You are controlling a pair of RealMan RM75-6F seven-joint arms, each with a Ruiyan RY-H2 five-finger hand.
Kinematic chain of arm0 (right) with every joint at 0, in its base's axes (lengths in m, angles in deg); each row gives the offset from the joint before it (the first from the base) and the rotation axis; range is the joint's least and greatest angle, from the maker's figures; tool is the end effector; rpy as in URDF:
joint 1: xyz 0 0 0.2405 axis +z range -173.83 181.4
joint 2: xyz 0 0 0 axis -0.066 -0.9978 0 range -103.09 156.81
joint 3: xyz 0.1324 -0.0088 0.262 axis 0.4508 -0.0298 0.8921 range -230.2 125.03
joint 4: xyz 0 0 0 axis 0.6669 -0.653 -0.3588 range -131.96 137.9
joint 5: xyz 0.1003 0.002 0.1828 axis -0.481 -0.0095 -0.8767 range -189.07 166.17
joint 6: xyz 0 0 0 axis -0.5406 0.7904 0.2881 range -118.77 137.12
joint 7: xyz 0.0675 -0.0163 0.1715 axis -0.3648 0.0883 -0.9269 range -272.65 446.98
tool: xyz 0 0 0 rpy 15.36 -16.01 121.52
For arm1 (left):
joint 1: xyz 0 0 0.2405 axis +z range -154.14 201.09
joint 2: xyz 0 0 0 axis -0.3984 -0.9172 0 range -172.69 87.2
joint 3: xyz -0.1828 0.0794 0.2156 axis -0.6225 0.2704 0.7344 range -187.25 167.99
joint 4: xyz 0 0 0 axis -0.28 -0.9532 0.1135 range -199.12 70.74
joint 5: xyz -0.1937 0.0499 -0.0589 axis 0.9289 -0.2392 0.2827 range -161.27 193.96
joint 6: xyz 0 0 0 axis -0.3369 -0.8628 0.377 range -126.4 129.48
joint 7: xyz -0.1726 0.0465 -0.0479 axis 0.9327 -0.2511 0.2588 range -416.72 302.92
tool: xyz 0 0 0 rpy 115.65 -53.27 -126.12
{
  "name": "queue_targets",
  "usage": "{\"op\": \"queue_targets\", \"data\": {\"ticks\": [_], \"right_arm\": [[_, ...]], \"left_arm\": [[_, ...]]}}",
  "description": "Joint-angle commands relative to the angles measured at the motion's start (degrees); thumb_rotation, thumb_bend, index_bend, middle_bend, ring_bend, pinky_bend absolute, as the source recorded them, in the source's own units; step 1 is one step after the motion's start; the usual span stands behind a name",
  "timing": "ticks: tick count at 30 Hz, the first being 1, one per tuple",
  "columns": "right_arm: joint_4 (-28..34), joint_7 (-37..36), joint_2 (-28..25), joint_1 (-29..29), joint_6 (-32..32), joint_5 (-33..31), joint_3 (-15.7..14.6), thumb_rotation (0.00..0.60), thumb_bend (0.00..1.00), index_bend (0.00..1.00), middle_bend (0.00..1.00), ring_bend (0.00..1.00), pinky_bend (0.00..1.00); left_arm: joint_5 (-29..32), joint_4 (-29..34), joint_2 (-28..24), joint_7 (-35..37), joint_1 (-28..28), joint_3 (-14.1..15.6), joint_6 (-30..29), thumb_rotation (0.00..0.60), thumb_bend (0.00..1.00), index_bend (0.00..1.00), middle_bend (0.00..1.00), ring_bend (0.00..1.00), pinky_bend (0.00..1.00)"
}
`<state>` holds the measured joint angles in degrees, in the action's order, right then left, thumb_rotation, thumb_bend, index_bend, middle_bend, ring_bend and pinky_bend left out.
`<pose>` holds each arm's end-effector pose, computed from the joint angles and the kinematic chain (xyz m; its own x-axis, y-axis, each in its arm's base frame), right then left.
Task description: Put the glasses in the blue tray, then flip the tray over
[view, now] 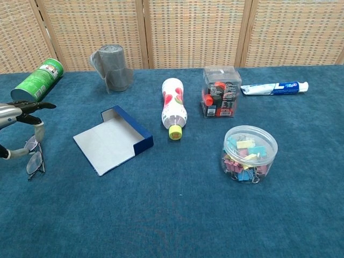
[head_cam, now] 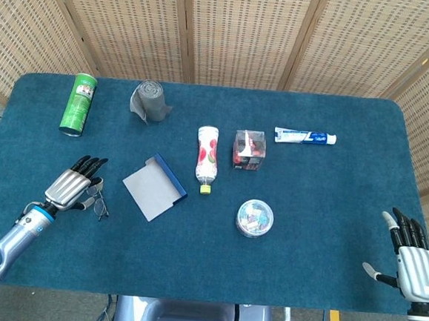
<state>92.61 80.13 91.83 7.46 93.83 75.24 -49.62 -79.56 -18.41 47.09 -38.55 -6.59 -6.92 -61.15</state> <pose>-0.3551 -0.2186 0.1743 0.3112 -0.0140 0.9502 -0.9503 0.0016 0.3113 -0.3447 0.3762 0.0123 0.5963 0.2355 0.7675 0.7744 -0.4208 -0.4725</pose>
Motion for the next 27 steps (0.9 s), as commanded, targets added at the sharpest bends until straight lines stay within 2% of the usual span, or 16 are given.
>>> {"op": "queue_targets", "data": {"ticks": [1,15,21,27], "right_arm": [[0.01,-0.04,-0.02,0.00,-0.04,-0.03,0.00,0.600,0.00,0.00,0.00,0.00,0.00],[0.35,0.20,-0.22,0.03,-0.50,-0.47,0.01,0.600,0.00,0.00,0.00,0.00,0.00],[0.46,0.13,-0.28,0.06,-0.61,-0.51,0.02,0.600,0.00,0.00,0.00,0.00,0.00],[0.50,0.09,-0.33,0.07,-0.67,-0.51,0.00,0.600,0.00,0.00,0.00,0.00,0.00]], "left_arm": [[0.21,-0.85,0.67,0.28,-0.14,0.34,0.36,0.600,0.36,0.46,0.00,0.00,0.00],[1.15,-4.01,2.89,1.67,-0.73,1.16,0.81,0.600,0.37,0.46,0.00,0.00,0.00],[1.93,-4.69,3.45,1.48,-1.04,1.13,1.55,0.600,0.41,0.54,0.00,0.00,0.00],[2.24,-5.07,3.75,1.46,-1.10,1.35,1.50,0.600,0.44,0.57,0.00,0.00,0.00]]}}
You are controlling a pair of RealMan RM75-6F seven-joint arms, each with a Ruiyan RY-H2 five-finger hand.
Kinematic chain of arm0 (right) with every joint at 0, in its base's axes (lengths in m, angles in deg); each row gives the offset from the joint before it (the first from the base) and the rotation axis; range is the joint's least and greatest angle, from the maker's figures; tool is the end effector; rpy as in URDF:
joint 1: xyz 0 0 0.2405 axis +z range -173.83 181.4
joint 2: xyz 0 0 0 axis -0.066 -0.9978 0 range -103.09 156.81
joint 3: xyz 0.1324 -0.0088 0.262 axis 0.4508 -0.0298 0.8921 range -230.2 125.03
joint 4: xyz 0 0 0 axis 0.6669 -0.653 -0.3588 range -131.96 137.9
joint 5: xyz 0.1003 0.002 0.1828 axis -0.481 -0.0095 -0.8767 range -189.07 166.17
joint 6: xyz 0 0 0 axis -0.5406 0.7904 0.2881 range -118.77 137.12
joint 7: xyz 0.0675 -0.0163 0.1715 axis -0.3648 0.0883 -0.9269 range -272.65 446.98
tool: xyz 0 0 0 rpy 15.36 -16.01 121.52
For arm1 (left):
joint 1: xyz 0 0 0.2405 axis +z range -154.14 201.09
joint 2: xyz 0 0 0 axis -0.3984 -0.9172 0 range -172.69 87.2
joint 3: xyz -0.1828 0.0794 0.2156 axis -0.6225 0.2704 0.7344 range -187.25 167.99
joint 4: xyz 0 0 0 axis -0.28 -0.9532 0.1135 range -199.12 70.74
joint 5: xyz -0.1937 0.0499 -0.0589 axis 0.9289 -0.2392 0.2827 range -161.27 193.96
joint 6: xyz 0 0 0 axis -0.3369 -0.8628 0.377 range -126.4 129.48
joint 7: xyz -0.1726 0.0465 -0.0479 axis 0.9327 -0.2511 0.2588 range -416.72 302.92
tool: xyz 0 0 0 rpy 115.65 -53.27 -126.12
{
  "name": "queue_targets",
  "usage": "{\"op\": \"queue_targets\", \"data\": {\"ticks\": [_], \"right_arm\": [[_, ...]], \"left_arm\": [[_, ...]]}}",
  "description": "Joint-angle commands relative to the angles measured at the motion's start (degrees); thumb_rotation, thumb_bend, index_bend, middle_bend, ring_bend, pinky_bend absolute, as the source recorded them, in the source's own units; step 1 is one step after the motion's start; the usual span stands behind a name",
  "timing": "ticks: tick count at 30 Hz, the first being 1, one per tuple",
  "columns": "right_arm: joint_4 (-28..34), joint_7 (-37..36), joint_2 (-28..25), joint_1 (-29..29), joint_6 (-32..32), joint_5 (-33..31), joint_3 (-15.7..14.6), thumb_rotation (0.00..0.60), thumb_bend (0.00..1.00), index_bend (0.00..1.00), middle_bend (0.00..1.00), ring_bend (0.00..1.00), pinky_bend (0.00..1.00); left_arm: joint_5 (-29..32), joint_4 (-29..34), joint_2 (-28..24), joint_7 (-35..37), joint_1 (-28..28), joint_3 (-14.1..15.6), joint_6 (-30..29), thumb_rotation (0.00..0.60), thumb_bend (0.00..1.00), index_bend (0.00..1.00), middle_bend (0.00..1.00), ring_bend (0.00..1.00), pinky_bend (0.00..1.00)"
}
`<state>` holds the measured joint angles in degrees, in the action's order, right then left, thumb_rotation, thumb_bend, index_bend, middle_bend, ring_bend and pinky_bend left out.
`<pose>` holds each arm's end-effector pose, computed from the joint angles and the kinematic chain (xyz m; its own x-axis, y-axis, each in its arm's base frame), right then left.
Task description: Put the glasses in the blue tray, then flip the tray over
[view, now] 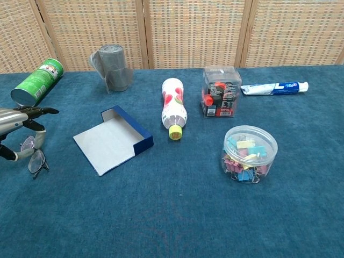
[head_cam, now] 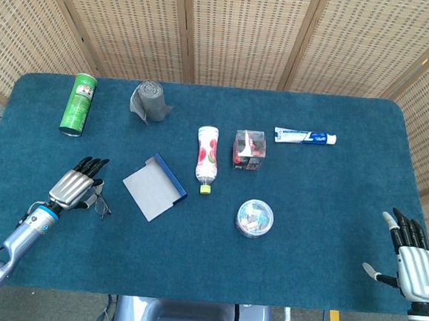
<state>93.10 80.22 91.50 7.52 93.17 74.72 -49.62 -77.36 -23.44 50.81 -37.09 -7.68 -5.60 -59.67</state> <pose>-0.3560 -0.2188 0.1743 0.3091 -0.0242 0.9507 -0.9509 0.0105 0.3094 -0.3500 0.3837 -0.0040 0.5949 0.2564 0.7618 0.7833 -0.3977 -0.4778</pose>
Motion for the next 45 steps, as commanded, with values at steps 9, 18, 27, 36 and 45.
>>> {"op": "queue_targets", "data": {"ticks": [9,18,27,36,45], "right_arm": [[0.13,-0.11,-0.09,0.02,-0.16,-0.08,-0.02,0.600,0.00,0.00,0.00,0.00,0.00],[0.27,-0.55,-0.27,0.04,-0.34,-0.08,-0.08,0.600,0.00,0.00,0.00,0.00,0.00],[0.45,-0.84,-0.50,0.12,-0.71,-0.23,-0.12,0.600,0.00,0.00,0.00,0.00,0.00],[0.64,-1.13,-0.74,0.21,-1.16,-0.53,-0.12,0.600,0.00,0.00,0.00,0.00,0.00],[0.87,-1.06,-0.90,0.40,-1.78,-1.02,-0.05,0.600,0.00,0.00,0.00,0.00,0.00]], "left_arm": [[0.22,0.36,-0.31,0.00,-0.18,-0.06,-0.81,0.600,0.45,0.58,0.00,0.00,0.00],[-0.33,5.51,-3.33,-2.31,-1.04,-1.01,-4.02,0.600,0.45,0.58,0.00,0.00,0.00],[0.74,15.06,-6.24,-6.36,-3.83,-3.71,-3.44,0.600,0.45,0.58,0.00,0.00,0.00],[3.48,20.79,-5.54,-13.75,-7.50,-6.40,1.57,0.600,0.45,0.59,0.00,0.00,0.00],[7.56,16.74,0.27,-18.45,-11.91,-8.52,9.26,0.600,0.45,0.59,0.00,0.00,0.00]]}}
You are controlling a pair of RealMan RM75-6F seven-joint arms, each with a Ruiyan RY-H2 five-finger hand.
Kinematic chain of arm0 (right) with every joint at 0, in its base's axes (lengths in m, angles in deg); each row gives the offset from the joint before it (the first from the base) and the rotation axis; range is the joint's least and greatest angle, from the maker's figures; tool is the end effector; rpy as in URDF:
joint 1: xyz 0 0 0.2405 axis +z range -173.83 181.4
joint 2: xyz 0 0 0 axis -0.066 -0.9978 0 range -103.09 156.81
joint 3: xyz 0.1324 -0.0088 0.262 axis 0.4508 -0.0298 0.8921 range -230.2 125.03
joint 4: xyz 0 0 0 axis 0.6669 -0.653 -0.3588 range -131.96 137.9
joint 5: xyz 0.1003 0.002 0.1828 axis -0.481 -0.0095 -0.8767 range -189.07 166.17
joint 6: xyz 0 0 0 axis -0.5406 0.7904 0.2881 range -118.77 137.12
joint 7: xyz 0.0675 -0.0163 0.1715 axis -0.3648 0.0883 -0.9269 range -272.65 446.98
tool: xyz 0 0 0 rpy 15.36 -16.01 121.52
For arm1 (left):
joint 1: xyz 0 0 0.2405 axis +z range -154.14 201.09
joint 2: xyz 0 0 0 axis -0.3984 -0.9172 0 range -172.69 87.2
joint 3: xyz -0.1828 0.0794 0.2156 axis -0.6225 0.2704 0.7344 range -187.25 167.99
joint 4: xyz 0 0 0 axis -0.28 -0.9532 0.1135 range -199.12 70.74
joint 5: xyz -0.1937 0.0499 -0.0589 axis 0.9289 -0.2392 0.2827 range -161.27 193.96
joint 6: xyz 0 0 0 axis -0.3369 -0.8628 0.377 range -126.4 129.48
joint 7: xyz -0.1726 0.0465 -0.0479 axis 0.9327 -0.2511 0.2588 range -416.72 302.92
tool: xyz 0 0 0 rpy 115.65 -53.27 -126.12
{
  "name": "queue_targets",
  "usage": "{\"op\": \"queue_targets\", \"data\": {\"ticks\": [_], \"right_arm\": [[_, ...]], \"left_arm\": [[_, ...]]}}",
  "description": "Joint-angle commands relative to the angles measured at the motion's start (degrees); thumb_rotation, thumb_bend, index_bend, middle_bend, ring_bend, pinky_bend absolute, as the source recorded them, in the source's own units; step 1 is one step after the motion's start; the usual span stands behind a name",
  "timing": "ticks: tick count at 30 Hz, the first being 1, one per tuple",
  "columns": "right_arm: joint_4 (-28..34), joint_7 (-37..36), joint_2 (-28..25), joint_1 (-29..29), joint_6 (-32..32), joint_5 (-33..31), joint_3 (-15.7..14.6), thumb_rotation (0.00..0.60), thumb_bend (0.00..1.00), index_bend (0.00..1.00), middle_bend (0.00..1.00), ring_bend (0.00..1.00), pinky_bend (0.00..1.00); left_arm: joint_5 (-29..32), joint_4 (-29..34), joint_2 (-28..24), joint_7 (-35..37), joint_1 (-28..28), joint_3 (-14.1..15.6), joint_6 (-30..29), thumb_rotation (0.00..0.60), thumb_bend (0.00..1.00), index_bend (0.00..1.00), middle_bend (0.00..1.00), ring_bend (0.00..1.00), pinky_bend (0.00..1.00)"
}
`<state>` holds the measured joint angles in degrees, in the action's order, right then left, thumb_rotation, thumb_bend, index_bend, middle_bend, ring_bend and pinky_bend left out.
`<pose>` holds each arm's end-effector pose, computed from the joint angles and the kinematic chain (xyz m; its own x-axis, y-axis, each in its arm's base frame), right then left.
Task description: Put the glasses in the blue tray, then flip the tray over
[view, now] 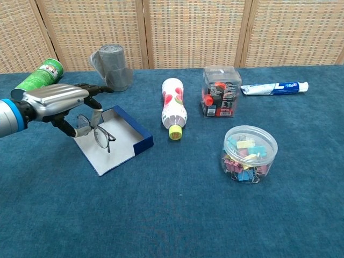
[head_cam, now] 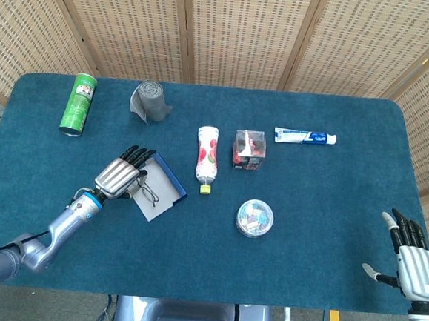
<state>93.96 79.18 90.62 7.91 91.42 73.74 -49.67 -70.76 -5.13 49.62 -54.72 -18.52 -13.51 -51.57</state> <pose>-0.3578 -0.2207 0.1744 0.2898 -0.0508 0.9557 -0.9563 0.0249 0.2913 -0.2259 0.4265 -0.0381 0.6044 0.1920 0.7732 0.7322 -0.5165 -0.4440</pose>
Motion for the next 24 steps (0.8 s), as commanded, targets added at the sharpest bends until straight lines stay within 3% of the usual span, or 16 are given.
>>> {"op": "queue_targets", "data": {"ticks": [1,12,24], "right_arm": [[0.02,-0.04,-0.03,0.02,-0.07,-0.06,0.01,0.600,0.00,0.00,0.00,0.00,0.00],[0.25,-0.09,-0.24,0.13,-0.45,-0.28,0.01,0.600,0.00,0.00,0.00,0.00,0.00],[0.25,-0.38,-0.29,0.11,-0.45,-0.25,-0.02,0.600,0.00,0.00,0.00,0.00,0.00]], "left_arm": [[1.16,-2.20,1.97,-0.79,-1.35,-0.75,1.45,0.600,0.45,0.59,0.00,0.00,0.00],[1.16,-7.06,5.58,-0.66,-3.87,-1.00,2.25,0.600,0.45,0.59,0.00,0.00,0.00],[1.92,-6.92,6.95,-4.97,-5.64,-1.08,3.37,0.600,0.45,0.59,0.00,0.00,0.00]]}}
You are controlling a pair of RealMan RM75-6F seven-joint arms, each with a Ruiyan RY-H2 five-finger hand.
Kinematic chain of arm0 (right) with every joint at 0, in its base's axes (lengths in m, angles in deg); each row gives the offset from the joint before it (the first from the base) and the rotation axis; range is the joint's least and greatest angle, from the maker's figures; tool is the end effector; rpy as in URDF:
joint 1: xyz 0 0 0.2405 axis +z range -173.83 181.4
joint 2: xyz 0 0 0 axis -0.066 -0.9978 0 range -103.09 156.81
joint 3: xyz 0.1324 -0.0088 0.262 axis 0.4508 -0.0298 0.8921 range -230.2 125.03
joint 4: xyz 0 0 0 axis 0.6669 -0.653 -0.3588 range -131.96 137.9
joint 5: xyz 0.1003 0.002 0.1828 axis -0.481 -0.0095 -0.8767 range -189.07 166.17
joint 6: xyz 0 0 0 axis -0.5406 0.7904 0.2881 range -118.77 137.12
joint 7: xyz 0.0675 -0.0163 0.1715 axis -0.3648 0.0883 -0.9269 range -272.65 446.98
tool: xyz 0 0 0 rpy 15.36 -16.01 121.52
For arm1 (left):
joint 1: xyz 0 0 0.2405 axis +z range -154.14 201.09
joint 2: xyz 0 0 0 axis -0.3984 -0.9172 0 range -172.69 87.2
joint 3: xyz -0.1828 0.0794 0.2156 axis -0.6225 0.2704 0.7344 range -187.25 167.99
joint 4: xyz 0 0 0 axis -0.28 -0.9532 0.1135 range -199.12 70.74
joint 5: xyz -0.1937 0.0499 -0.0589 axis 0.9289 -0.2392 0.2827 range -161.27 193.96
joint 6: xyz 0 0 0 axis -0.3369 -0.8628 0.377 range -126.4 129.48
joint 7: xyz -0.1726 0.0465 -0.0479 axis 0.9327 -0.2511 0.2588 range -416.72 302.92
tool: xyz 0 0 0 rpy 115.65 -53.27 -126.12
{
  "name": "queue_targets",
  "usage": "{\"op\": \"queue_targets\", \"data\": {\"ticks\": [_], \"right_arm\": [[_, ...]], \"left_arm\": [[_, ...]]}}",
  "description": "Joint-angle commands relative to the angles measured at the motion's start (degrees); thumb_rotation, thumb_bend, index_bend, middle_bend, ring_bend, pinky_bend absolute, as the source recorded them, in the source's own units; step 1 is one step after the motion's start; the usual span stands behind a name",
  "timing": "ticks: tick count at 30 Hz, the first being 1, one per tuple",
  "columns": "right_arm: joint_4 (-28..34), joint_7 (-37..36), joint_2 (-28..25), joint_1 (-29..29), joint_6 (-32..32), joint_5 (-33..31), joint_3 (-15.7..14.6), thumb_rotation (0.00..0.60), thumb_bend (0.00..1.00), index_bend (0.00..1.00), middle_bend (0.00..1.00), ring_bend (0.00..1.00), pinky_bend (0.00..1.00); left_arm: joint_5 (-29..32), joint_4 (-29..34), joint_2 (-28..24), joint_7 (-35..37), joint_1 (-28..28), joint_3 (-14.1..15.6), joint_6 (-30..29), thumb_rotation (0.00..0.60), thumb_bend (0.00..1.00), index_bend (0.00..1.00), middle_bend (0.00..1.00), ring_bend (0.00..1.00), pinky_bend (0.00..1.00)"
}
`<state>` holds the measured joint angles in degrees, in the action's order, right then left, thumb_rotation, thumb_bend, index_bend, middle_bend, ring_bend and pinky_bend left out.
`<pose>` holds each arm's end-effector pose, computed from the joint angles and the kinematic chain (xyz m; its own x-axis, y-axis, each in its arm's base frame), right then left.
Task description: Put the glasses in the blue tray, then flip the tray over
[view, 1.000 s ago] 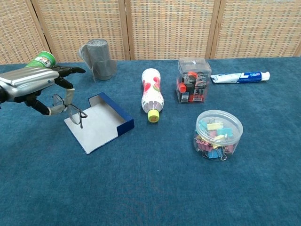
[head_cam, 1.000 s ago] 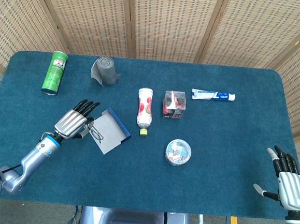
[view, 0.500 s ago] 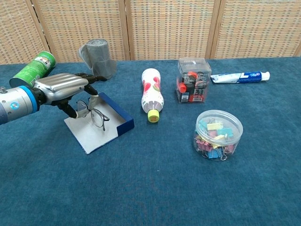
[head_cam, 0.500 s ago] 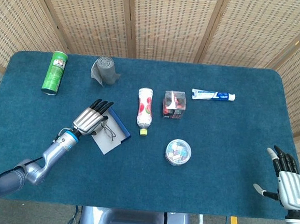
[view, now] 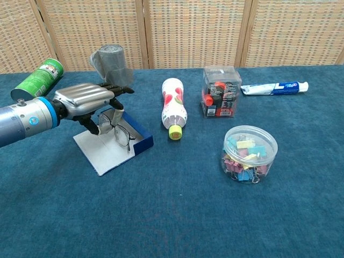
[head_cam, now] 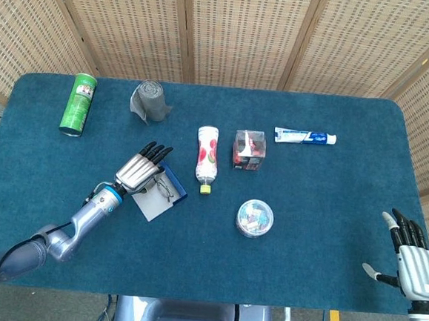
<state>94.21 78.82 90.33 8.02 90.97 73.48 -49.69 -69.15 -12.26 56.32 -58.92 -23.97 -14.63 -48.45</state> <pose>-0.3582 -0.2212 0.1747 0.2837 -0.0575 0.9572 -0.9579 0.0289 0.2856 -0.1916 0.4493 -0.0737 0.6690 0.1401 0.7299 0.6626 -0.5573 -0.5004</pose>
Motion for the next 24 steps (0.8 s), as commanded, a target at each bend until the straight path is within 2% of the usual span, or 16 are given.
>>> {"op": "queue_targets", "data": {"ticks": [1,5,13,16,21,24], "right_arm": [[0.01,-0.04,-0.01,0.02,-0.02,0.01,0.00,0.600,0.00,0.00,0.00,0.00,0.00],[-0.01,-0.13,-0.05,0.02,-0.06,0.02,-0.02,0.600,0.00,0.00,0.00,0.00,0.00],[-0.05,-0.29,-0.08,0.06,-0.12,0.08,-0.05,0.600,0.00,0.00,0.00,0.00,0.00],[-0.05,-0.31,-0.09,0.05,-0.13,0.08,-0.07,0.600,0.00,0.00,0.00,0.00,0.00],[-0.04,-0.36,-0.11,0.05,-0.13,0.11,-0.09,0.600,0.00,0.00,0.00,0.00,0.00],[-0.01,-0.43,-0.14,0.06,-0.14,0.13,-0.10,0.600,0.00,0.00,0.00,0.00,0.00]], "left_arm": [[0.46,0.23,0.35,-1.14,-0.22,0.04,0.33,0.600,0.45,0.59,0.00,0.00,0.00],[0.77,0.12,0.67,-2.02,-0.22,0.16,0.34,0.600,0.44,0.54,0.00,0.00,0.00],[0.39,-0.34,0.81,-1.20,0.06,0.58,-1.20,0.600,0.44,0.14,0.00,0.00,0.00],[-0.05,-0.60,0.66,-0.65,0.17,0.85,-2.02,0.600,0.44,0.05,0.00,0.00,0.00],[-0.91,-0.17,0.07,0.78,0.62,1.25,-3.82,0.600,0.41,0.00,0.00,0.00,0.00],[-2.27,-0.19,-0.62,2.03,1.42,1.93,-6.51,0.600,0.33,0.00,0.00,0.00,0.00]]}}
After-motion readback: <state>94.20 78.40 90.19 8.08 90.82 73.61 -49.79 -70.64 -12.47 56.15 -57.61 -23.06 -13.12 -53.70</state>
